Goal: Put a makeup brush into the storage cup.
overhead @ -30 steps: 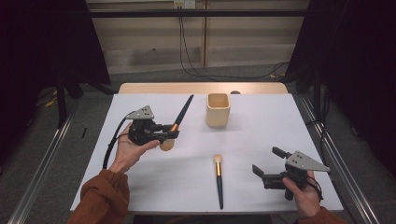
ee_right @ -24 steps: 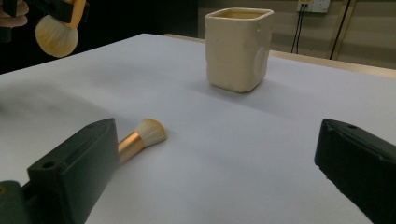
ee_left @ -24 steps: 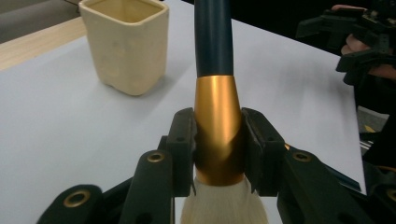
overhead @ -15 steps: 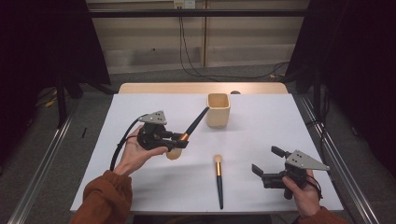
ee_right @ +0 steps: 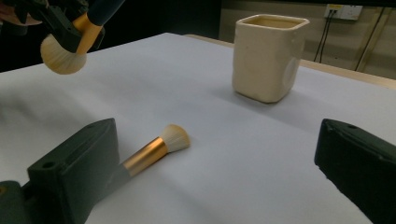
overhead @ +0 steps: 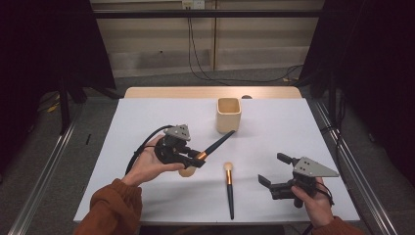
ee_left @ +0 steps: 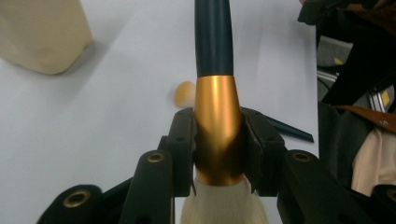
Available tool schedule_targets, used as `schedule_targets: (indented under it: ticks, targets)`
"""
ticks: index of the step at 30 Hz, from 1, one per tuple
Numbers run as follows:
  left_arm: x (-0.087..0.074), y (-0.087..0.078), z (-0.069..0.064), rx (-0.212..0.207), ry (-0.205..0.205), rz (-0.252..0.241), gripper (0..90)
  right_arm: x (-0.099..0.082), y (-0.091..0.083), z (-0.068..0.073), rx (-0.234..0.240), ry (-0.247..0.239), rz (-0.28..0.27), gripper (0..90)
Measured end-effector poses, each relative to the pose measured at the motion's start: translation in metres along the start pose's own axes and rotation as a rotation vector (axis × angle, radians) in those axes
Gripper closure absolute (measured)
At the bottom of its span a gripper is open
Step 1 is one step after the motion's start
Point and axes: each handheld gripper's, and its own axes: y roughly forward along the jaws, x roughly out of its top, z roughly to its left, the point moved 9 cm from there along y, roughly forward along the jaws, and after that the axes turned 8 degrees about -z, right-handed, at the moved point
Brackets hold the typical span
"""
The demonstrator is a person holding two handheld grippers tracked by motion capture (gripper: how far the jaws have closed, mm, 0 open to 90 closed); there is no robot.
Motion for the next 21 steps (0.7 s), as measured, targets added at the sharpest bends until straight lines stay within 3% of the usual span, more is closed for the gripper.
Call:
schedule_targets:
  ticks: [5, 17, 21]
  targets:
    - [0.004, 0.004, -0.004, 0.003, 0.041, 0.041, 66.8, 0.000, 0.003, 0.006, 0.038, 0.001, 0.033, 0.0]
    - [0.004, 0.009, -0.019, -0.036, 0.103, 0.158, 66.8, 0.018, 0.009, 0.014, 0.137, -0.024, 0.072, 0.0]
    - [0.004, 0.011, -0.021, -0.053, 0.107, 0.192, 66.8, 0.021, 0.014, 0.017, 0.159, -0.033, 0.084, 0.6]
